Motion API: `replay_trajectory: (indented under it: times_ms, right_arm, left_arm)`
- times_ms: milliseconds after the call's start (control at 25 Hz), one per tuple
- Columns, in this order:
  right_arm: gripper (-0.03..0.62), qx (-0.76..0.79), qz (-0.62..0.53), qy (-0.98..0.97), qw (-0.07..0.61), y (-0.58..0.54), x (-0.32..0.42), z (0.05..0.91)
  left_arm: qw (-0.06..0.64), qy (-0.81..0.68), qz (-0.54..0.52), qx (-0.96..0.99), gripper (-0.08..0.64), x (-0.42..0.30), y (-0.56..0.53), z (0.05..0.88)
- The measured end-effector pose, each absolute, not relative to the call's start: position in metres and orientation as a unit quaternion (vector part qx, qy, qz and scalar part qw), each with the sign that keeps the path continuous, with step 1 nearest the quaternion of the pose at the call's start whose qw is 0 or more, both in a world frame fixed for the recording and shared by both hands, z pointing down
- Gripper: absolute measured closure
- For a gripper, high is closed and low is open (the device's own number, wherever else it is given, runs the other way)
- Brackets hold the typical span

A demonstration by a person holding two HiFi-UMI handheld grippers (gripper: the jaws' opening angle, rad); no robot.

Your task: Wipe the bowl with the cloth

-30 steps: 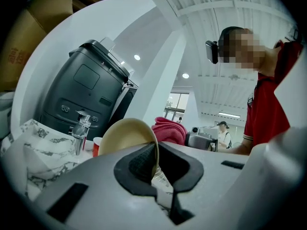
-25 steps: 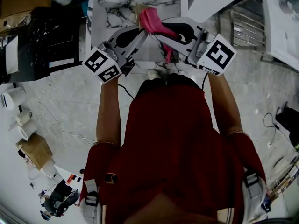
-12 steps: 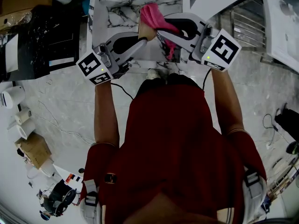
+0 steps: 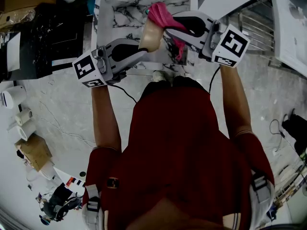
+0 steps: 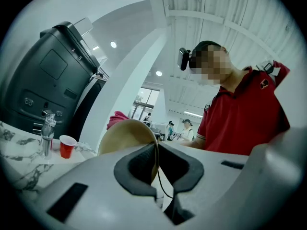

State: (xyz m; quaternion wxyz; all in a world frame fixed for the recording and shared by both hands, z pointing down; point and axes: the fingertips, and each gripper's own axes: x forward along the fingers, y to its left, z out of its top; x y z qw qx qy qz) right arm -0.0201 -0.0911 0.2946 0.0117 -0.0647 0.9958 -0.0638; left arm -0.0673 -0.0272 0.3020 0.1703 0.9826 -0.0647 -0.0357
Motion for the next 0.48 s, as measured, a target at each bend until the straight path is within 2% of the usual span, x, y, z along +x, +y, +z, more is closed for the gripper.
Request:
replay_trajectory:
  times_ms: [480]
  right_arm:
    - [0.503, -0.070, -0.102, 0.992, 0.024, -0.098, -0.016, 0.310]
  left_arm:
    - [0.182, -0.031, -0.147, 0.972, 0.540, -0.078, -0.026, 0.268]
